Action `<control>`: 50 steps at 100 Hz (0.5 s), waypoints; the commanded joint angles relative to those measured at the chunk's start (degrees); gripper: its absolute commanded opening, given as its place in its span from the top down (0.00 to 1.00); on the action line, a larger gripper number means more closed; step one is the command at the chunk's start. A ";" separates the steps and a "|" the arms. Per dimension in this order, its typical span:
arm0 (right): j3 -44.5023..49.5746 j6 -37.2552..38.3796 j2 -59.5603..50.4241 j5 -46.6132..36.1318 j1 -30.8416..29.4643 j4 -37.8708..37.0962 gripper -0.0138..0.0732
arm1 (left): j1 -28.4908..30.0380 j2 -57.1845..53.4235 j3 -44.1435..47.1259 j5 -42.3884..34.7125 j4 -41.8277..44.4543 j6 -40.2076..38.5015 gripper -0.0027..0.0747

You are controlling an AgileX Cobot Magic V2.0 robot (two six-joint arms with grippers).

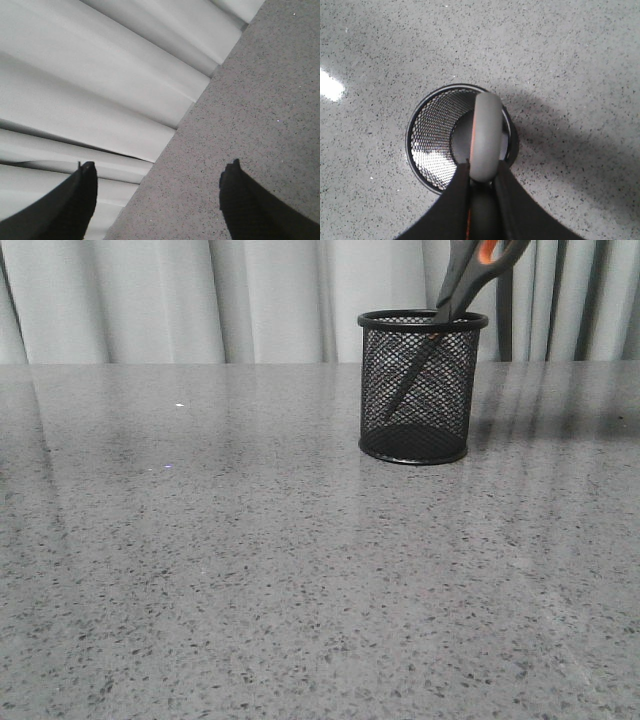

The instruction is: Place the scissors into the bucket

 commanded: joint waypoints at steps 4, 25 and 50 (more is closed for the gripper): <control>-2.97 -0.25 -1.60 1.10 0.06 1.38 0.82 | 0.23 -1.30 -1.60 -3.40 0.19 -0.87 0.35; -4.11 0.36 -1.60 1.35 0.06 1.72 0.47 | 0.23 -1.30 -1.60 -3.40 0.19 -0.87 0.35; -8.22 3.45 -3.40 1.45 -2.36 -0.24 0.45 | 0.23 -1.30 -1.60 -2.70 0.19 -0.87 0.35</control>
